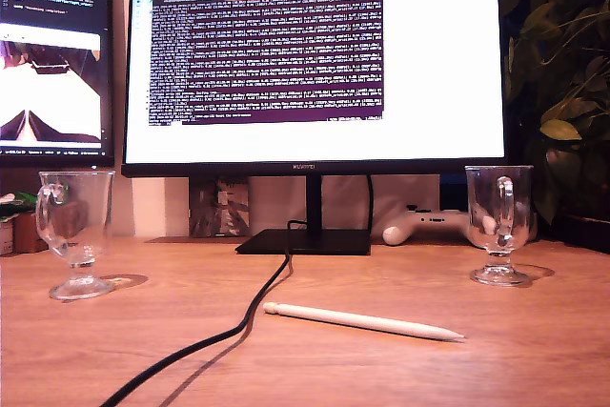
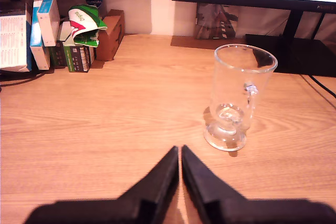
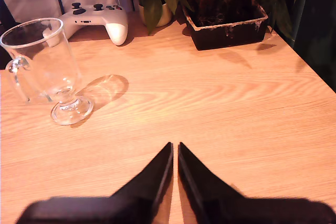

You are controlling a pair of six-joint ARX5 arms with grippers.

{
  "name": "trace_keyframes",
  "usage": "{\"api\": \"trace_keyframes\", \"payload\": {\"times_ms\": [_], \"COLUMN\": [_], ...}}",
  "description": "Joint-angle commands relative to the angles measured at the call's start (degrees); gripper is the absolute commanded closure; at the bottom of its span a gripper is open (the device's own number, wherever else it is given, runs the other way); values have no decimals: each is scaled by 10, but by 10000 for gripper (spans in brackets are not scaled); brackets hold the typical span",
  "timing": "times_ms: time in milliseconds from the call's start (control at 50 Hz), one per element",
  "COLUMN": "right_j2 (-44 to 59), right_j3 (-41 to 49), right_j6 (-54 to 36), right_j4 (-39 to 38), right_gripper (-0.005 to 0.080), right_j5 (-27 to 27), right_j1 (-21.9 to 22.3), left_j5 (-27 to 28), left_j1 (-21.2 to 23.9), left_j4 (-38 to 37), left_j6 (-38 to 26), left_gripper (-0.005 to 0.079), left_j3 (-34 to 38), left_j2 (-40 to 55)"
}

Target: Pick the small glass cups in front of you with each of your hands, and place them behind the white pen

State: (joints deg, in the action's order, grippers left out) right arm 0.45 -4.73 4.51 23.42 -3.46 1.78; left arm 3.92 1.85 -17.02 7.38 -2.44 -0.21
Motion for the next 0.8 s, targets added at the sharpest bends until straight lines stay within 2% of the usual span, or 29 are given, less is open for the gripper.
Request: {"api": "trace_keyframes", "payload": {"times_ms": [0,160,240,420,520,540,580,600,640,660,740,780], "right_j2": [-3,-3,-3,-3,-3,-3,-3,-3,-3,-3,-3,-3], "right_j3": [3,3,3,3,3,3,3,3,3,3,3,3], "right_j6": [2,-2,-48,-39,60,72,97,116,144,165,220,245], "right_j4": [-4,-5,-14,-18,-17,-17,-19,-30,-41,-45,-52,-54], "right_gripper": [763,763,763,763,763,763,763,763,763,763,763,763], "right_j5": [1,0,-5,2,41,50,66,76,94,105,112,111], "right_j1": [-4,-4,-2,-2,-3,-3,-3,-3,-3,-3,-3,-3], "left_j5": [1,1,1,3,23,28,39,45,51,63,78,82], "left_j1": [0,0,0,0,1,1,1,1,1,1,1,1], "left_j4": [-12,-12,-12,-12,-10,-8,-5,-3,-1,2,13,23], "left_j6": [-3,-3,-3,5,30,75,75,126,134,167,212,212], "left_gripper": [764,764,764,764,763,764,764,764,764,764,764,764], "left_j3": [14,14,14,14,14,14,14,14,14,14,14,14], "left_j2": [-5,-5,-5,-5,-5,-5,-5,-5,-5,-5,-5,-5]}}
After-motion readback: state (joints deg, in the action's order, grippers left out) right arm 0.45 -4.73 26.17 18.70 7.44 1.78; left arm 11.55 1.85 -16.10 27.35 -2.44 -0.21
